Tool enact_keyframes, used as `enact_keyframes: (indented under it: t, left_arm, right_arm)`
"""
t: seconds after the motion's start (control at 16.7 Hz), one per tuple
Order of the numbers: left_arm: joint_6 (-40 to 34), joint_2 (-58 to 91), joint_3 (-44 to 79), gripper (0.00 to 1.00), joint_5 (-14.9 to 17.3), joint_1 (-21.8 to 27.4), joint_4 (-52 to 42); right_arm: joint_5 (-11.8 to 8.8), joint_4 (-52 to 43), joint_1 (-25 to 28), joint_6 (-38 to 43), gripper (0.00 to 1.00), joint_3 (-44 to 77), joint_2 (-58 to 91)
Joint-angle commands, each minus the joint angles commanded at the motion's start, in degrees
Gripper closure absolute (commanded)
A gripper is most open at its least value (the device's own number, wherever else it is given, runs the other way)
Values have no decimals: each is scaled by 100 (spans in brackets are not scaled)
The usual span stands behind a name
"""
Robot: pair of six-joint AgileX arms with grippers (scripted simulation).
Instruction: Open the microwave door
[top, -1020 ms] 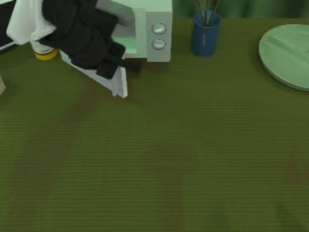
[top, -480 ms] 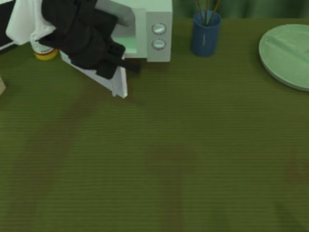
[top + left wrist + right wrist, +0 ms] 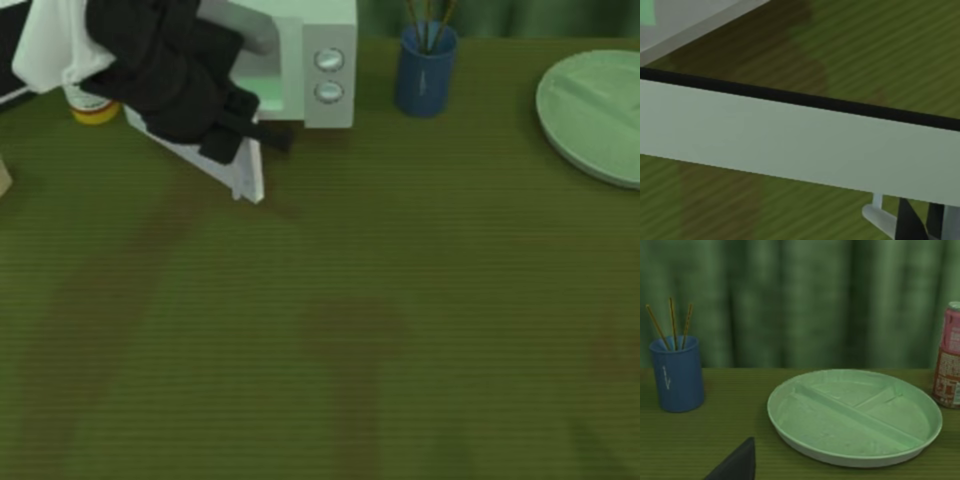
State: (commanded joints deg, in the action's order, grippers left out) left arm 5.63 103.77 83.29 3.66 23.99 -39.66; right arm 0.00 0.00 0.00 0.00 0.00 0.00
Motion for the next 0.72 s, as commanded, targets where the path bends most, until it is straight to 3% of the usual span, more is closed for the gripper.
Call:
enact_keyframes:
  t: [0.48,0.72]
  left_arm:
    - [877,-325,-373,100,451,-338,-45]
    - [928,-358,-379,100,482,-357,-34]
  right_arm:
    - [0,0,0,0,0,0,0]
    - [0,0,0,0,0,0,0]
